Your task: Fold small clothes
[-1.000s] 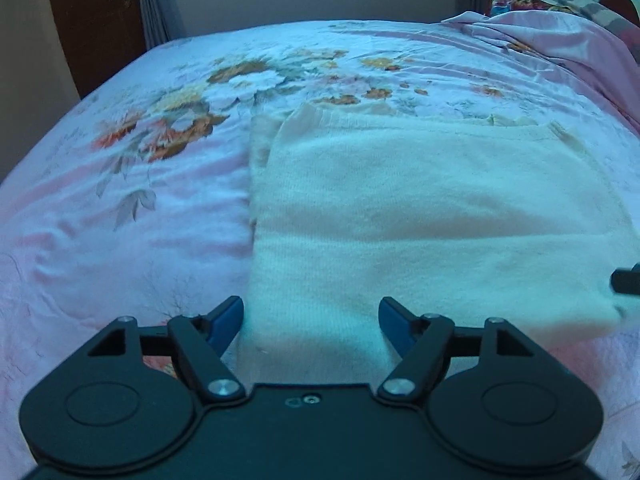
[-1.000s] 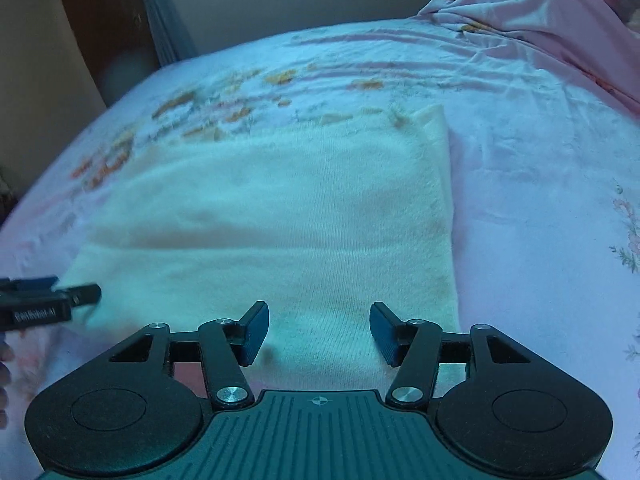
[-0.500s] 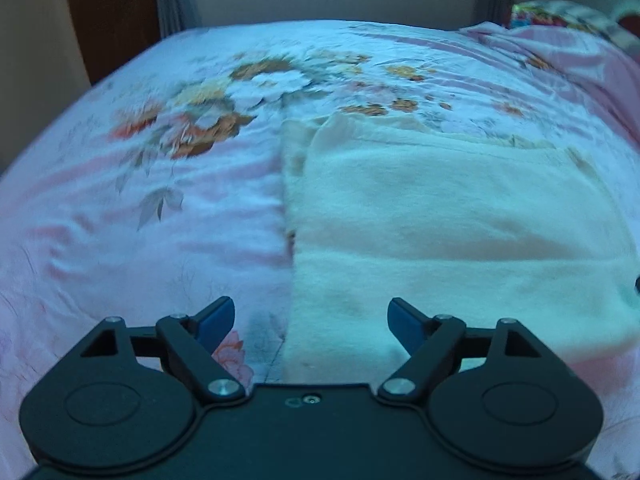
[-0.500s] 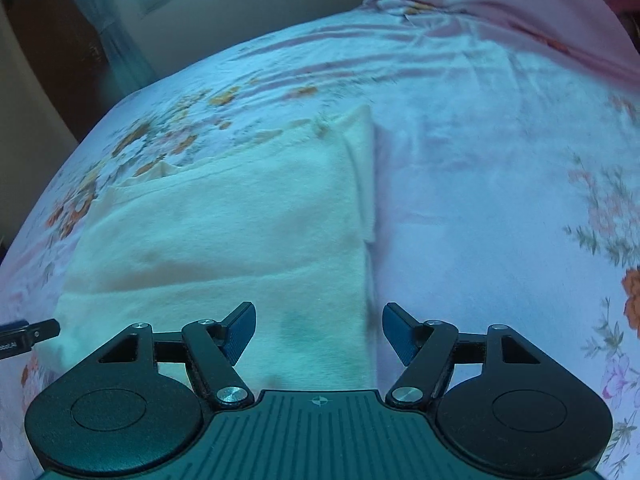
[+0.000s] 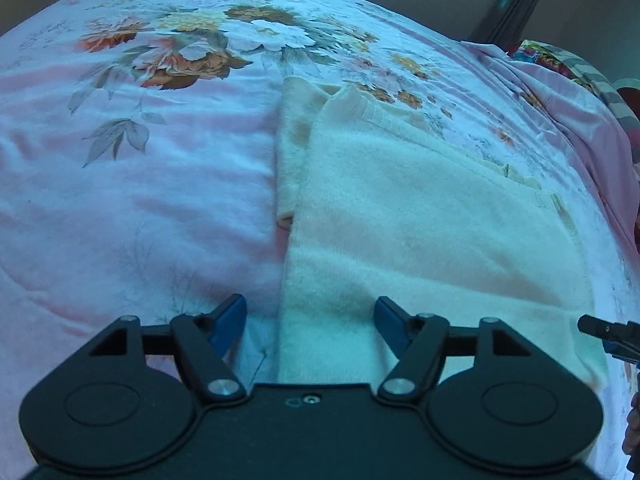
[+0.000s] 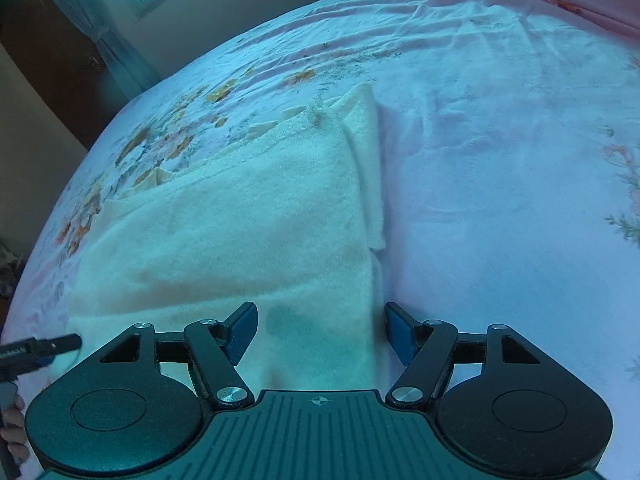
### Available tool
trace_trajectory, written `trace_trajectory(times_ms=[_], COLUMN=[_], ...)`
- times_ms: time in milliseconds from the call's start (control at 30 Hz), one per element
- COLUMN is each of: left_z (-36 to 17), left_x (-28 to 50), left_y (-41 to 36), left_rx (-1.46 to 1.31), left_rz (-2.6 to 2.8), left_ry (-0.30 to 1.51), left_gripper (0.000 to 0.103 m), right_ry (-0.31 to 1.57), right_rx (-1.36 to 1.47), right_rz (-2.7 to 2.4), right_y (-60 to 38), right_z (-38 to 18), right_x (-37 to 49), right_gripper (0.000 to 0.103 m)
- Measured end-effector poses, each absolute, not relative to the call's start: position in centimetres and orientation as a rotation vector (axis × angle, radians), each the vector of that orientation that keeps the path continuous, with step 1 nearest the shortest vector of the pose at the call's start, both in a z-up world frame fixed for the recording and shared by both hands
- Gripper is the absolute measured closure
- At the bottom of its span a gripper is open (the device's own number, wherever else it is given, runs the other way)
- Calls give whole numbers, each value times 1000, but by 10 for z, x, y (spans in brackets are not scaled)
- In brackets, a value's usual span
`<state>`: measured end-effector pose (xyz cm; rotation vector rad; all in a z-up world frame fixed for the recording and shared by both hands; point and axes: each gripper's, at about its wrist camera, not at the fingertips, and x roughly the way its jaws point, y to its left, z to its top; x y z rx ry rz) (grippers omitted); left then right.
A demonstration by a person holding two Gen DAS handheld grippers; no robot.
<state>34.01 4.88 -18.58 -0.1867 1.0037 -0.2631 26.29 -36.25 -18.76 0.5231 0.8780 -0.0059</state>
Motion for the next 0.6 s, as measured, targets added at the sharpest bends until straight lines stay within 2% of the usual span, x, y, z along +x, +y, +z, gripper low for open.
trace_trajectory(times_ms=[33, 133, 200, 300, 367, 400, 467, 500, 533, 567, 600], left_z=[-187, -188, -190, -194, -196, -198, -200, -200, -199, -198, -197], left_x=[342, 347, 353, 361, 366, 369, 373, 373, 372, 371, 371], left_y=[48, 50, 54, 55, 52, 50, 47, 45, 43, 43, 45], left_rx=[-190, -240, -302, -371, -392, -405, -410, -393, -376, -383, -406], left_rz=[-267, -278, -288, -302, -314, -321, -323, -315, -302, -305, -314], left_ry=[1002, 997, 1007, 1020, 1025, 1032, 1041, 1043, 1045, 1051, 1059], left_gripper=[39, 57, 72, 78, 77, 73, 73, 77, 81, 90, 92], right_ry=[876, 866, 865, 866, 856, 857, 864, 866, 876, 897, 894], right_rx=[531, 535, 536, 575, 613, 647, 677, 687, 687, 699, 705], right_rz=[-1, 5, -3, 2, 4, 16, 23, 27, 39, 61, 65], right_y=[-362, -360, -361, -367, -372, -376, -380, -380, -379, -379, -378], right_z=[-188, -189, -190, -194, -197, -200, -204, -205, -205, -206, -205], right_x=[266, 272, 276, 281, 287, 291, 299, 300, 301, 302, 299], right_gripper=[34, 35, 48, 48, 48, 48, 48, 57, 74, 93, 93])
